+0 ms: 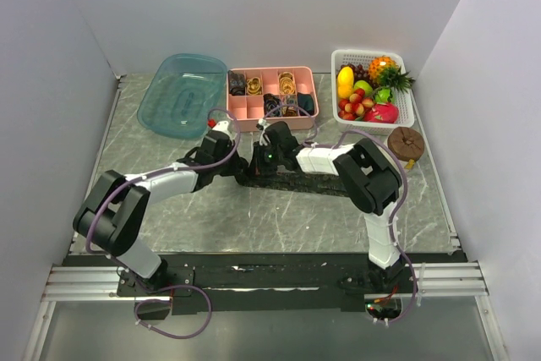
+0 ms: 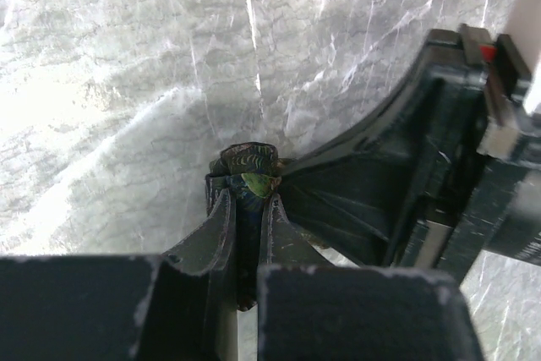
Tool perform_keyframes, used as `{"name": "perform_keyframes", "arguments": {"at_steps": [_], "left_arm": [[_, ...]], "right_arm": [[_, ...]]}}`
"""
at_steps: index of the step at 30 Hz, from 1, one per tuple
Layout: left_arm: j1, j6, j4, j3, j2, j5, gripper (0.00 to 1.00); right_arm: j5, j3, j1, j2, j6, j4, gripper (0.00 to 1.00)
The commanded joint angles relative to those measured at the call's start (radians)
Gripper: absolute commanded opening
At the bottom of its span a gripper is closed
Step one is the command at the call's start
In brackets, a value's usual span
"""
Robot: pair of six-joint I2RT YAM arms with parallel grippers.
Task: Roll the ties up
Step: Roll the tie at the center of the board.
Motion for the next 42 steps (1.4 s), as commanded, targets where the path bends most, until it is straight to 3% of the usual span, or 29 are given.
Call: {"name": "perform_keyframes", "arguments": {"at_steps": [1, 14, 42], "left_arm": [[-0.05, 0.008, -0.02, 0.047, -0.032, 0.004, 0.01], [-0.145, 0.062, -0.144, 0.144, 0.063, -0.131, 0.01], [-0.262, 0.059, -0.26, 0.256, 0.216, -0.303, 0.01]], "right_arm": [[-0.039, 0.03, 0.019, 0.029, 0.035, 0.07, 0.0], [-0.079, -0.001, 0.019, 0.009, 0.049, 0.121, 0.0], [-0.05, -0.083, -0.01, -0.126, 0.024, 0.066, 0.0]]}}
